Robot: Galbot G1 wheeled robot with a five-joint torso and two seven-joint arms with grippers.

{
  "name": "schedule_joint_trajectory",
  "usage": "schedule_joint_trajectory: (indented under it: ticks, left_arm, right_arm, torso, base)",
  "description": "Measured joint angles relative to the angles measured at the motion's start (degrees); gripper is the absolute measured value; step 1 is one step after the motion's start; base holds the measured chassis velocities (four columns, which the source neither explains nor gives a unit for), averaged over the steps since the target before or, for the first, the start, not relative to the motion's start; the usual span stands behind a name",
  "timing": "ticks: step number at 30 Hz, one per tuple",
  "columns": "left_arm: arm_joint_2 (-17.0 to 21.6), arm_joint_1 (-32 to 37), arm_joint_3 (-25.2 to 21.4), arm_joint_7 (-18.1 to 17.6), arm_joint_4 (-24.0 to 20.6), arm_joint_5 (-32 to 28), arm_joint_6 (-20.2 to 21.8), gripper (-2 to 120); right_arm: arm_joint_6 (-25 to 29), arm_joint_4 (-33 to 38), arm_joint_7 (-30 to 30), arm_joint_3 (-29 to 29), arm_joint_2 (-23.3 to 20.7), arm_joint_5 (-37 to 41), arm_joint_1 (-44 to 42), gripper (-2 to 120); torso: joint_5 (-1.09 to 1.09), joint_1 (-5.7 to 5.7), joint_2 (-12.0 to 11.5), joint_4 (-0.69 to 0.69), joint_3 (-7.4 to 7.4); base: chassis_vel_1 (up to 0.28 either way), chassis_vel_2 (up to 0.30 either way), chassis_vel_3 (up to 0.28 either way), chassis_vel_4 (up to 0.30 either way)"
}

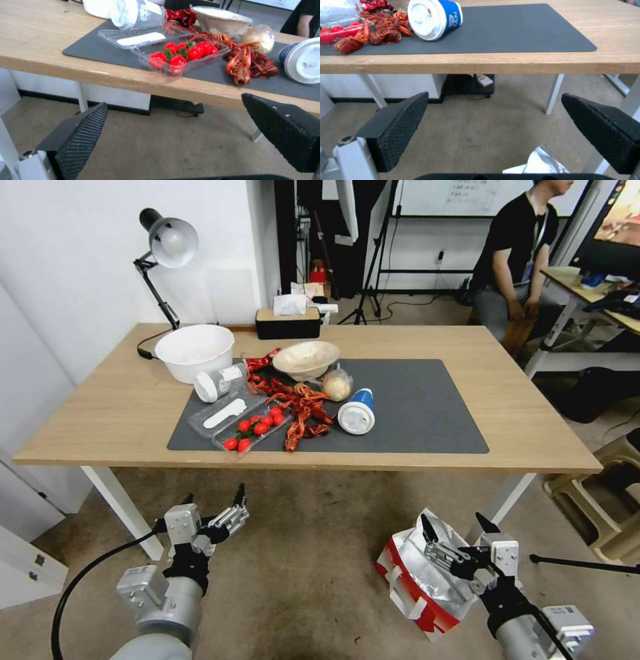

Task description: Pick up the food delivery bag from the floor and place it on the table.

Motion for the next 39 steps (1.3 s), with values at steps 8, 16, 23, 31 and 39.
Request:
schedule_joint_trajectory:
  ticks: [8,16,23,31,39]
  left_arm:
    - [0.33,-0.12,-0.38,-1.03,0.51,-2.58,-2.23,100]
    - [0.22,-0.29,0.0,-1.01,0.53,-2.18,-0.77,100]
    - [0.12,-0.45,0.16,-1.08,0.79,-1.39,-0.71,100]
    - [0.15,-0.42,0.03,-1.62,0.56,-1.22,-0.74,100]
    - [0.2,-0.5,0.13,-1.55,0.37,-0.94,-0.76,100]
  right_arm:
    - [0.81,-0.27,0.09,-0.23,0.35,-1.15,-0.27,100]
    - [0.97,-0.53,0.04,-0.43,0.76,-1.29,-0.11,100]
    - [1.01,-0.67,0.03,-0.39,0.73,-1.21,-0.14,100]
    - [0.98,-0.76,-0.04,-0.46,0.71,-1.21,-0.12,100]
    - [0.9,-0.56,-0.14,-0.43,0.73,-1.15,-0.32,100]
  torso:
    - [0.0,0.0,0.0,0.0,0.0]
    - [0.0,-1.12,-2.5,0.0,-1.37]
    - [0.0,-1.92,-4.38,0.0,-2.44]
    - [0.0,-3.37,-7.63,0.0,-4.27]
    - [0.0,-4.63,-10.57,0.0,-5.94]
  base:
    - [0.0,0.0,0.0,0.0]
    - [0.0,0.0,0.0,0.0]
    - [0.0,0.0,0.0,0.0]
    - [0.0,0.0,0.0,0.0]
    - [0.0,0.0,0.0,0.0]
